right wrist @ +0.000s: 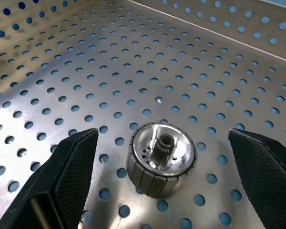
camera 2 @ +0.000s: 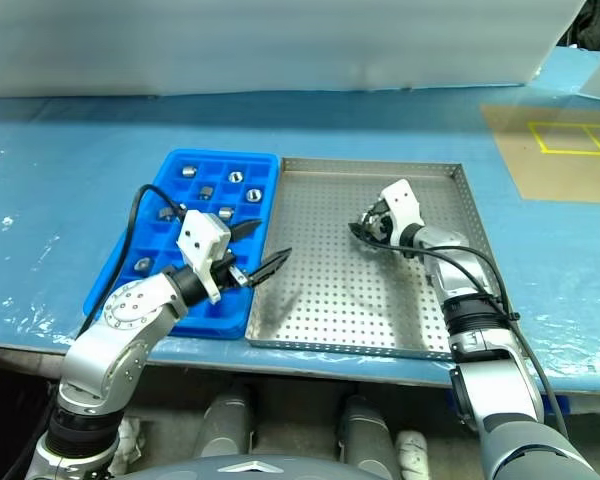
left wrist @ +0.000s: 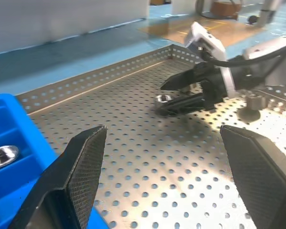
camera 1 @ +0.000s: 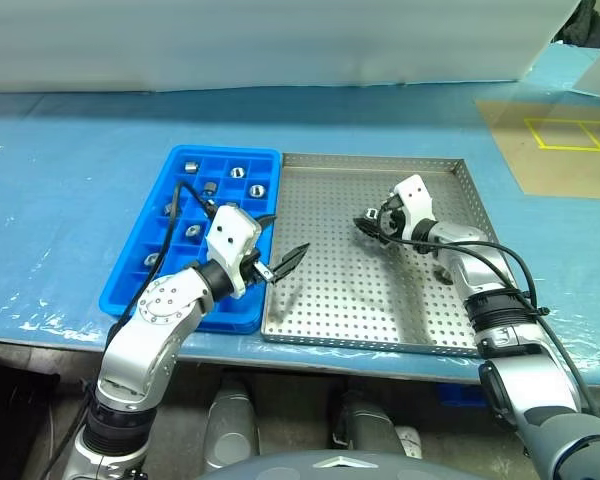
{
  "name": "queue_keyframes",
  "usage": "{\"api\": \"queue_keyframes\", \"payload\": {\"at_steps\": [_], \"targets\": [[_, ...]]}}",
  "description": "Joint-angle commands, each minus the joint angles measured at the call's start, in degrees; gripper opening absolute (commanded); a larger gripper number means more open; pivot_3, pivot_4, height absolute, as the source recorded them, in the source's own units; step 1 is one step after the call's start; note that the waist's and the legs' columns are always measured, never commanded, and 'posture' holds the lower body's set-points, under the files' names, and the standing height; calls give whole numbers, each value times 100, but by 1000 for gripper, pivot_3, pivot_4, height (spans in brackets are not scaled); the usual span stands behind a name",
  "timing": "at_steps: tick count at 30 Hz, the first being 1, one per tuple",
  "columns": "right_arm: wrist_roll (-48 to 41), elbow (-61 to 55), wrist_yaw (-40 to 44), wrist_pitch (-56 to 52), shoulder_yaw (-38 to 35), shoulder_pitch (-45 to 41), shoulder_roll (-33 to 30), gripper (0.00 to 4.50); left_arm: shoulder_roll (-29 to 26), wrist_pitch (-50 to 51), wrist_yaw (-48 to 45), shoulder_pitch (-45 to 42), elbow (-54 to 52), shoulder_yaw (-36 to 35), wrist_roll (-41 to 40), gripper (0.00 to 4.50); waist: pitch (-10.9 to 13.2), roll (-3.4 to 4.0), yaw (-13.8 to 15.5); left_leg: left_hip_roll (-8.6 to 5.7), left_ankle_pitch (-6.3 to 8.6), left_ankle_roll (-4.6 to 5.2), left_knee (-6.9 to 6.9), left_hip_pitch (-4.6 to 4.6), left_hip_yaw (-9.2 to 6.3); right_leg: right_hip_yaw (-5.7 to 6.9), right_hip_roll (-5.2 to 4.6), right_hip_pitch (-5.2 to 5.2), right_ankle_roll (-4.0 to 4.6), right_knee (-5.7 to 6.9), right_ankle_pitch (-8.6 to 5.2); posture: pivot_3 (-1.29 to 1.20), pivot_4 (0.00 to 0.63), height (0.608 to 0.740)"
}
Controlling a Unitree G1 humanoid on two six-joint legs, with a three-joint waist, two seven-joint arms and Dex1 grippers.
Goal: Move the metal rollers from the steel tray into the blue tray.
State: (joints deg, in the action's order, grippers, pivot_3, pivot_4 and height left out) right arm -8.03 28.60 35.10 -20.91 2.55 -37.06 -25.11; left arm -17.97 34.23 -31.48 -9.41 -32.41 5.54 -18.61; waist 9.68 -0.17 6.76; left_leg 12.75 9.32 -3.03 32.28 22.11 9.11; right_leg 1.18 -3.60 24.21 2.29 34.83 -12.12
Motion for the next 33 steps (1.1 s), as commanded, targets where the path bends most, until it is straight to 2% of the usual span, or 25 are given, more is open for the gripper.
{"api": "queue_keyframes", "payload": {"at_steps": [1, 3, 6, 11, 13, 17, 24, 33], "targets": [[23, 119, -85, -77, -109, -145, 64, 4500, -50, -144, -120, -87, -71, -42, -204, 4025, 0, 0, -1, 0, 0, -1, 0, 0, 0, 0, 0, 0, 0, 1, 0, 106, 150, 740], [-47, 201, -79, -159, -152, -175, 143, 4500, -79, -171, -136, -111, -16, -71, -220, 4025, 0, 0, -3, 0, -1, -1, 0, -1, 0, 0, 0, 0, 1, 2, 0, 106, 150, 740], [-39, 236, 34, -124, -96, -215, 242, 3885, -118, -202, -126, -130, 24, -61, -233, 4071, 0, 1, -22, 0, -1, -2, 2, -3, 0, -2, 0, -2, 1, 4, 1, 112, 150, 740], [13, 155, 42, 103, -117, -288, 343, 2083, -166, -139, 21, -32, -88, -207, -275, 4071, 0, 1, -84, 1, -2, -4, 1, -3, 0, -1, 0, -2, 2, 4, 1, 134, 150, 740], [-36, 36, 102, 239, -131, -317, 404, 1615, -164, -87, 70, 76, -209, -286, -366, 4071, 0, 1, -90, 1, -2, -4, 0, -2, 0, -1, 0, -2, 2, 4, 1, 147, 150, 740], [-171, -324, 348, 528, -74, -417, 652, 1623, -204, 15, 271, 472, -558, -417, -439, 4071, 0, 1, -126, 2, -2, -3, -3, -2, 0, -1, 2, -1, 3, 2, 0, 173, 150, 740], [-367, -910, 859, 355, 252, -705, 1272, 1623, -107, -97, 964, 1454, -1058, -607, -199, 4071, 1, 2, -97, 9, 5, 9, -8, -1, -3, 5, 8, 1, 8, 1, -3, 239, 150, 740], [-148, -885, 1140, 228, 991, -1039, 1940, 1623, 295, -403, 1698, 2052, -1210, -690, 61, 4071, 2, 4, 78, 9, 6, 9, -10, 2, -13, 9, 7, 0, 8, -2, -4, 322, 150, 740]]}}
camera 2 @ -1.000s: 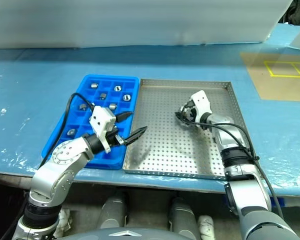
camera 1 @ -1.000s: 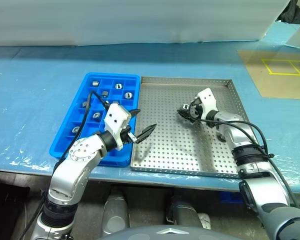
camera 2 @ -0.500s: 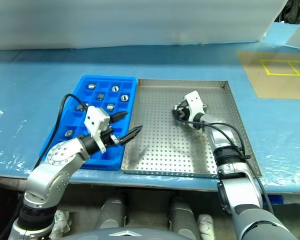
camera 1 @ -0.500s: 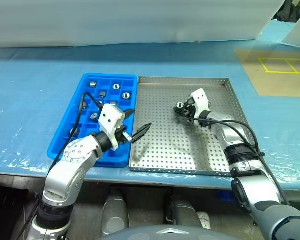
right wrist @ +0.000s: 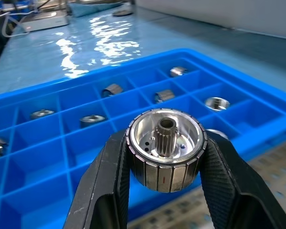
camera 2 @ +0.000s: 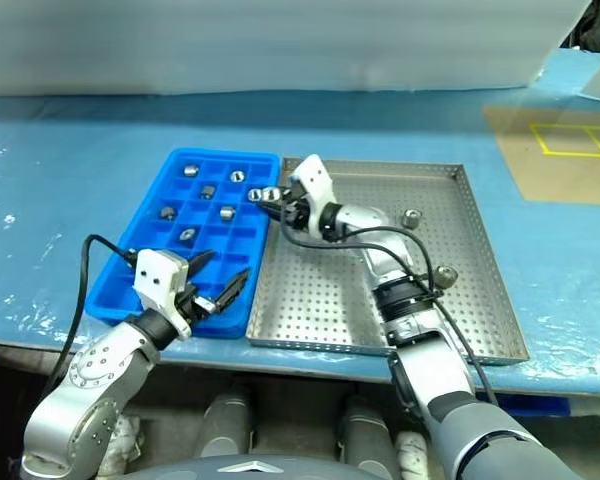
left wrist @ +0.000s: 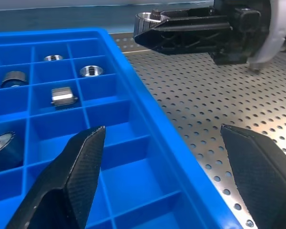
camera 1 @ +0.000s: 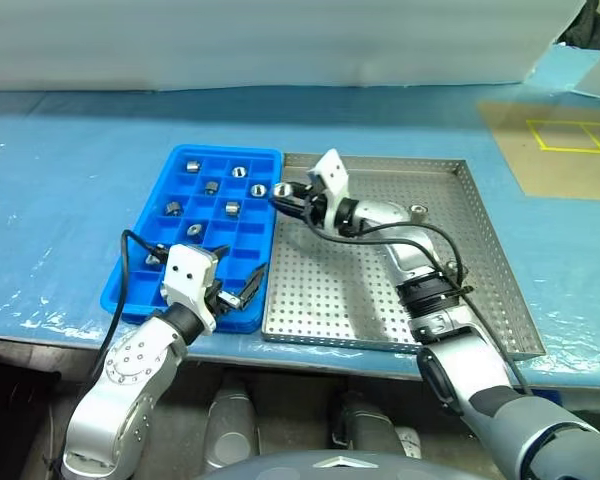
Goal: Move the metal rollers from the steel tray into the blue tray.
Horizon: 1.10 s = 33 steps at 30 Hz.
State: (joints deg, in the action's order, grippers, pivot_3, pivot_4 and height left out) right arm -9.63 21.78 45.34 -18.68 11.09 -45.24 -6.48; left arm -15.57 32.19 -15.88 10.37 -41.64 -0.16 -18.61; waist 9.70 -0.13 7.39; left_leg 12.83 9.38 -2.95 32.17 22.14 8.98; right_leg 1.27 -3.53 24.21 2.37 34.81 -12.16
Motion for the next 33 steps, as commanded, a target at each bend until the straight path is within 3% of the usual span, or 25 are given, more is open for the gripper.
{"api": "queue_keyframes", "payload": {"at_steps": [1, 12, 25, 32, 33], "targets": [[27, -170, 133, -7, 169, -250, 104, 1623, 75, -219, 168, 93, -272, -138, 50, 4071, 0, 0, 30, 0, 0, 0, -1, 2, -2, 1, 0, 0, 0, -1, 0, 331, 150, 740], [146, 9, 865, -318, 856, -419, 320, 1623, 217, -529, 434, 664, -406, -151, 155, 4071, 0, 0, 143, -1, 0, -2, -7, 4, -13, 1, 1, 1, -2, -5, -1, 405, 150, 740], [1008, 1062, 672, 195, 1493, -674, 813, 1623, 399, -769, 739, 1392, -890, -35, 342, 4071, 2, 2, 463, -2, 0, -3, -18, 6, -38, 3, 1, 3, -27, -7, -19, 525, 150, 740], [864, 1229, 555, 438, 1014, -814, 786, 3893, 308, -765, 635, 1021, -716, 0, 335, 4071, 5, 6, 608, -2, -1, -4, -18, 6, -37, 1, 5, 4, -21, -5, -15, 480, 150, 740], [817, 1211, 514, 462, 893, -819, 744, 3893, 283, -735, 594, 904, -665, 19, 309, 4071, 5, 7, 618, -2, -2, -6, -18, 6, -36, 0, 7, 4, -19, -4, -15, 451, 150, 740]]}}
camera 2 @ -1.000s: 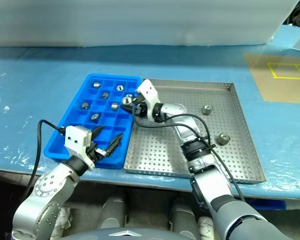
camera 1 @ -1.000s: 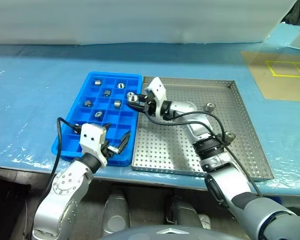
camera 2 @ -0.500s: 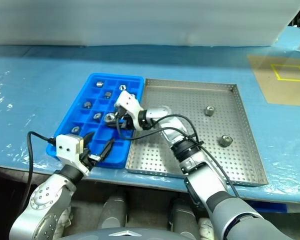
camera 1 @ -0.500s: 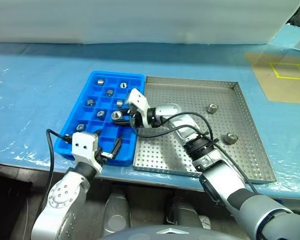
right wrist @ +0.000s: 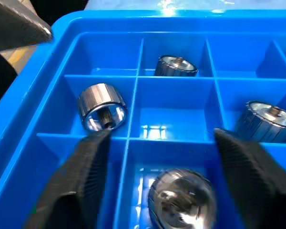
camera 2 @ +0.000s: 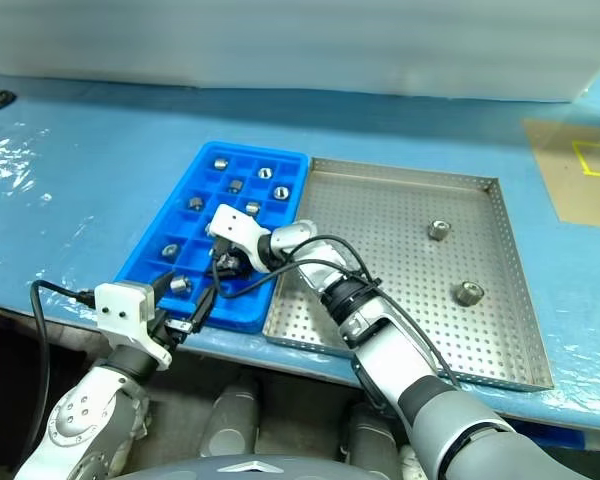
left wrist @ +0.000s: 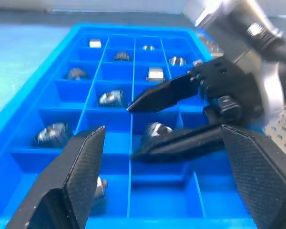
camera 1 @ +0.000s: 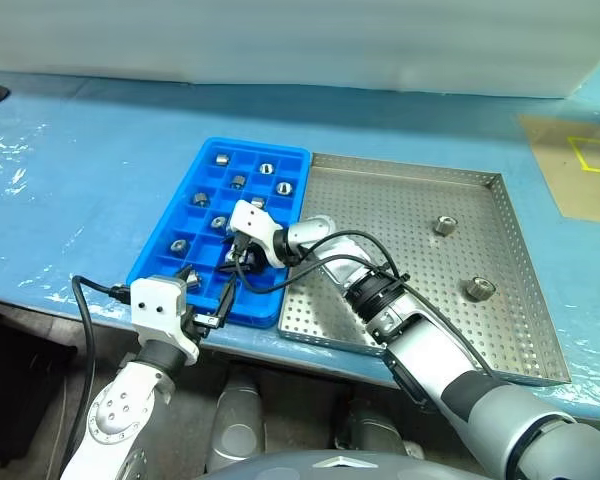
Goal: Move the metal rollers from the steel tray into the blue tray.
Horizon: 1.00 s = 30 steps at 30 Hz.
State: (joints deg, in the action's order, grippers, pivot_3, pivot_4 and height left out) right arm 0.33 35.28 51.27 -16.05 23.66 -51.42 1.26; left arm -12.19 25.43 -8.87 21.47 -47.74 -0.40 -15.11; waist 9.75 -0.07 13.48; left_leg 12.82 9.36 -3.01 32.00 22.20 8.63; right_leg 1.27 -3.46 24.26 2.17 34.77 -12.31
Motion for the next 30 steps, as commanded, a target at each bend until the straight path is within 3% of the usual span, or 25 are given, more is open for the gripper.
{"api": "queue_keyframes", "payload": {"at_steps": [1, 9, 18, 24, 30], "targets": [[-250, -176, -116, 245, -515, -197, -85, 3893, -86, -28, -170, -353, 20, 64, -71, 4071, 0, 1, 11, 0, 0, -1, 0, 0, 0, 0, 0, 0, 6, 1, 4, 439, 150, 740], [-944, -1081, -624, -36, -1832, 81, -673, 3893, -314, 191, -815, -1836, 869, 246, -396, 4071, 1, 2, -152, 1, -20, -34, 15, -2, 5, -3, 6, -1, 17, 14, 13, 210, 150, 740], [-446, -1264, -2488, -440, -2710, 570, -1870, 3893, -466, 0, -1978, -3566, 2555, 785, -448, 4071, -2, 0, -676, -6, -30, -47, 24, -9, 11, -14, 8, -2, 16, 32, 16, -66, 150, 740], [-432, -1267, -3216, -1013, -3075, 751, -2195, 3893, -271, -214, -2471, -4301, 3411, 1061, -384, 4071, -2, 1, -1101, -8, -31, -47, 26, -19, 19, -30, 16, -2, 8, 42, 23, -179, 150, 740], [-748, -1388, -3197, -1627, -3235, 951, -2184, 3893, -181, -412, -2784, -4640, 3867, 1125, -352, 4071, -2, 1, -1279, -6, -30, -44, 32, -27, 27, -43, 20, -2, 20, 53, 17, -232, 150, 740]]}}
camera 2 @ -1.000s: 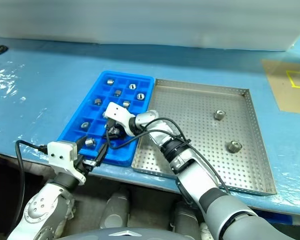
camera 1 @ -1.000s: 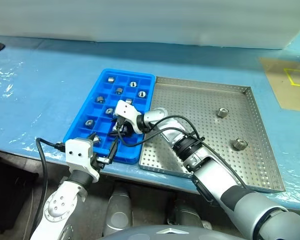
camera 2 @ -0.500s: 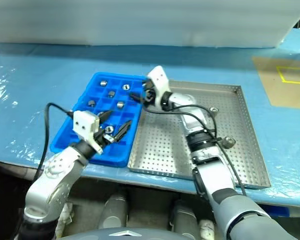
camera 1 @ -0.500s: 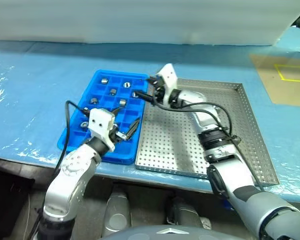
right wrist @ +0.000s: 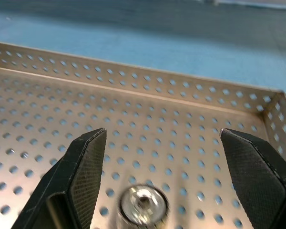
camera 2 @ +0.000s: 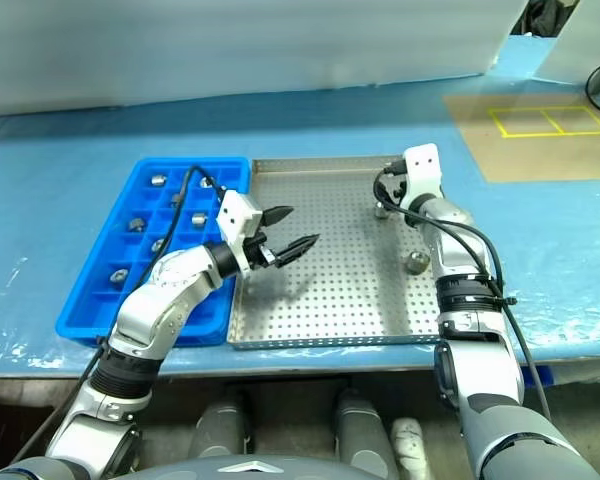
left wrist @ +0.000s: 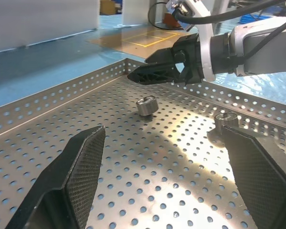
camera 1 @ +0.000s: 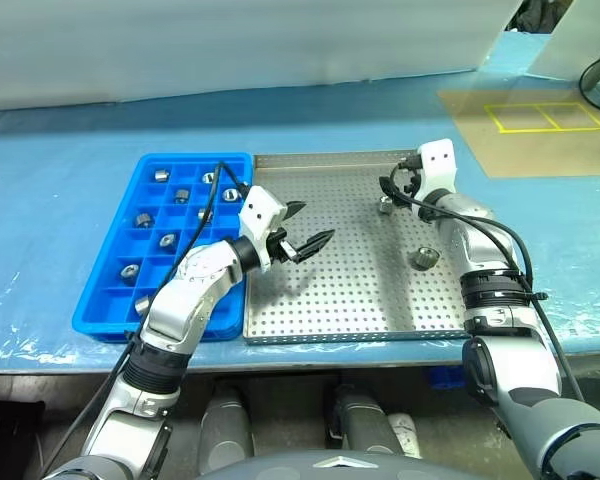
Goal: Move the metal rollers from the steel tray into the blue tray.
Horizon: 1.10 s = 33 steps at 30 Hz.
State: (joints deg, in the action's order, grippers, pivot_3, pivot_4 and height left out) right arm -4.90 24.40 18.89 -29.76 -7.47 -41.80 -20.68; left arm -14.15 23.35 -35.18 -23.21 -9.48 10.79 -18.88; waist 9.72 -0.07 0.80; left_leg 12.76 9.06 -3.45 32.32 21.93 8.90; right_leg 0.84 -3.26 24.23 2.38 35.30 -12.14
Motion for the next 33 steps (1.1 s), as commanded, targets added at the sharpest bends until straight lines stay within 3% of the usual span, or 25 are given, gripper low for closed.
{"api": "queue_keyframes", "payload": {"at_steps": [1, 10, 14, 18, 26, 33], "targets": [[-302, -280, 83, -371, -154, 28, 39, 3893, 19, -225, -181, -192, 74, 15, 35, 4071, 0, 0, -14, 0, 1, 2, 2, -2, 4, -4, 0, 0, 1, 1, 0, -232, 150, 740], [-627, -7, 195, -430, -217, 108, 249, 3893, 7, -205, -218, -86, 38, -20, 47, 4071, 0, 0, -2, 2, 6, 12, 14, -9, 19, -13, -5, 0, 6, 7, 4, -230, 150, 740], [-264, 436, 169, 150, 107, 77, 184, 3015, 7, -189, -179, -78, 26, -46, 44, 4071, 0, 0, 0, 2, 6, 12, 13, -9, 21, -13, -5, 0, 7, 7, 3, -218, 150, 740], [-148, 705, 126, 569, 211, 3, 225, 1599, 11, -221, -105, -72, 42, -98, 67, 4071, 0, 0, 0, 3, 7, 13, 13, -10, 24, -14, -5, 0, 7, 7, 3, -202, 150, 740], [-150, 731, 137, 1186, 224, -16, 263, 1584, -11, -207, 17, 99, -131, -140, 64, 4071, 0, 0, 3, 3, 8, 15, 12, -9, 25, -14, -5, 1, 7, 6, 3, -177, 150, 740], [-724, -297, 1266, 1044, 492, -52, 577, 1584, -86, -7, 420, 488, -720, -447, 23, 4071, 0, 0, 3, 7, 10, 17, 8, -10, 27, -13, -4, 5, 8, 6, 3, -90, 150, 740]]}}
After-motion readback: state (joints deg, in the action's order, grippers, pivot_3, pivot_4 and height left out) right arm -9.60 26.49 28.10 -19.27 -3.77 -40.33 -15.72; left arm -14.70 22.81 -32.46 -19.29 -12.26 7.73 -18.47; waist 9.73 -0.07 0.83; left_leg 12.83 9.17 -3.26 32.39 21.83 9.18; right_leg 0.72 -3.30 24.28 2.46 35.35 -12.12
